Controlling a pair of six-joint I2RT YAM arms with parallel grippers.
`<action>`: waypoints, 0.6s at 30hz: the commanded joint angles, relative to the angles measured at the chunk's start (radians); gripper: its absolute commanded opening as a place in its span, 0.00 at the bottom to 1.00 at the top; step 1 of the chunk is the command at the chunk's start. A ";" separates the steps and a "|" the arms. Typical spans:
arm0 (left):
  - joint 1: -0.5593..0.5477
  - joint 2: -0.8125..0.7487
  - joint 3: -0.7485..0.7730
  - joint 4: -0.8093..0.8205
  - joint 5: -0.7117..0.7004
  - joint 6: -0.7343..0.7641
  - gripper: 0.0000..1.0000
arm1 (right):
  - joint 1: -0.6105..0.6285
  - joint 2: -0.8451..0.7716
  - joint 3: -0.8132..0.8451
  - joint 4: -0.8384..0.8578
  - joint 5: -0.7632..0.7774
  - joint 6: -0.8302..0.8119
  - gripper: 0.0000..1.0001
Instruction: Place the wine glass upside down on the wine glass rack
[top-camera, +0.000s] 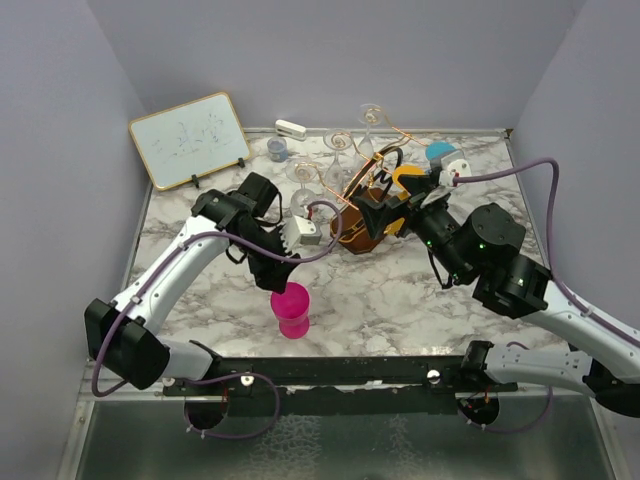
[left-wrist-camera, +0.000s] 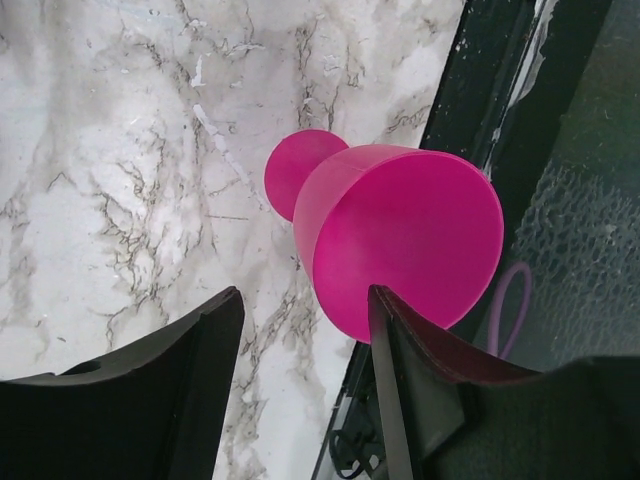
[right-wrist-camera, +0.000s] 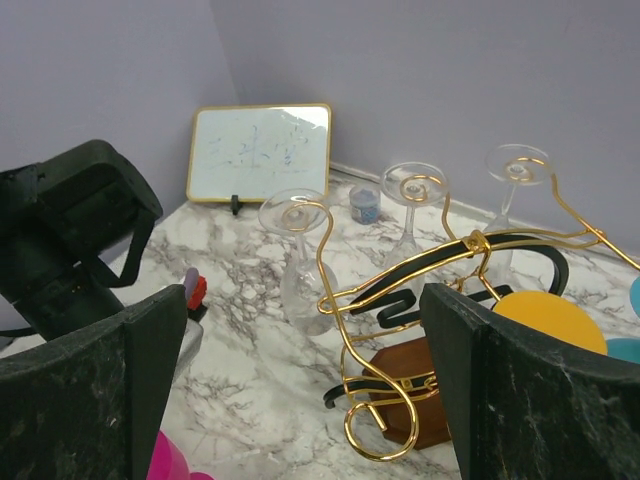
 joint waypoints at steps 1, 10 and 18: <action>-0.027 0.024 -0.025 0.008 -0.020 0.008 0.50 | 0.002 -0.022 -0.004 0.039 0.038 -0.019 0.99; -0.081 0.013 -0.150 0.069 -0.070 -0.005 0.00 | 0.002 -0.068 -0.027 0.082 0.087 -0.002 1.00; -0.086 -0.081 0.179 -0.042 -0.178 0.003 0.00 | 0.002 -0.081 0.026 0.074 0.125 0.025 1.00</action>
